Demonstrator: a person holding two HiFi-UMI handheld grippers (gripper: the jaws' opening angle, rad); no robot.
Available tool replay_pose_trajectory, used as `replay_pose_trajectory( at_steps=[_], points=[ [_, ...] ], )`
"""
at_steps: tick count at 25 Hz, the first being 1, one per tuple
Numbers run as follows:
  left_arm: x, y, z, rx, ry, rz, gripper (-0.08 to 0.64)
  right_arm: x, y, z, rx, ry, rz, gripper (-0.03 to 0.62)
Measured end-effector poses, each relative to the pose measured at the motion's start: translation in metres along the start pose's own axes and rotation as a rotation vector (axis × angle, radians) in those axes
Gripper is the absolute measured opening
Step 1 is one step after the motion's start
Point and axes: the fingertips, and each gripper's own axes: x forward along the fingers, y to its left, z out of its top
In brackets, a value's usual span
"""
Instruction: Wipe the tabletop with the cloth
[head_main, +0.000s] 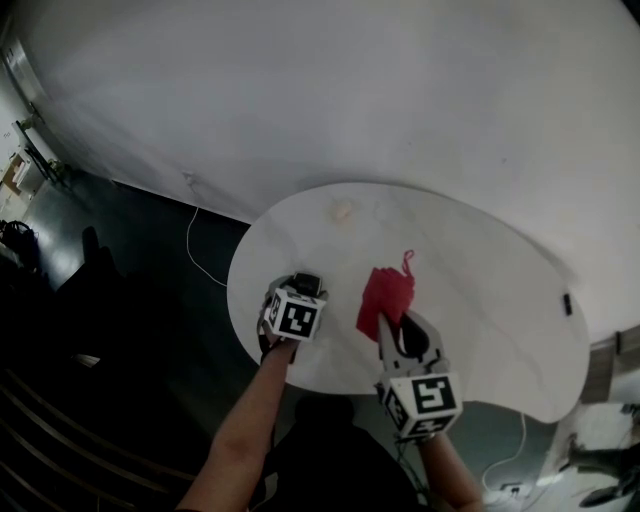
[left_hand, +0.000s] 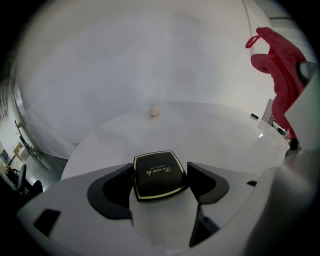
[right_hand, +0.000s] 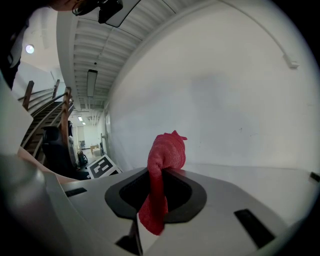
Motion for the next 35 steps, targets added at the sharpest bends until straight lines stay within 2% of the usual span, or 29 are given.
replay_pose_trajectory(
  at_steps=[6, 9, 12, 18, 21, 24, 26, 30, 32, 35],
  points=[
    [0.001, -0.005, -0.007, 0.012, 0.010, -0.008, 0.327, -0.003, 0.001, 0.000, 0.005, 0.004, 0.003, 0.066],
    [-0.004, 0.001, -0.005, 0.035, 0.003, 0.016, 0.327, -0.003, 0.002, -0.002, 0.011, 0.009, 0.002, 0.066],
    [0.000, -0.002, -0.007, 0.007, -0.010, -0.008, 0.327, -0.001, 0.001, -0.005, 0.032, 0.004, -0.005, 0.066],
    [-0.027, -0.002, 0.021, 0.020, -0.142, 0.023, 0.325, -0.004, 0.003, 0.003, 0.008, 0.005, 0.011, 0.066],
    [-0.056, -0.008, 0.035, 0.033, -0.212, 0.008, 0.322, -0.007, 0.005, 0.003, 0.016, -0.002, 0.012, 0.066],
    [-0.078, -0.008, 0.043, 0.016, -0.266, -0.004, 0.252, -0.005, 0.003, -0.003, 0.036, -0.013, 0.009, 0.066],
    [-0.094, -0.008, 0.046, 0.004, -0.306, 0.001, 0.199, -0.005, 0.003, -0.002, 0.016, -0.008, 0.016, 0.066],
    [-0.126, -0.011, 0.047, -0.019, -0.374, -0.012, 0.137, -0.006, 0.003, -0.006, 0.037, -0.014, 0.008, 0.066],
    [-0.140, -0.011, 0.048, -0.025, -0.406, -0.005, 0.087, -0.007, 0.003, -0.007, 0.037, -0.005, 0.008, 0.066],
    [-0.161, -0.012, 0.048, -0.023, -0.455, 0.007, 0.050, -0.009, 0.004, -0.006, 0.046, 0.002, 0.013, 0.066]
  ],
)
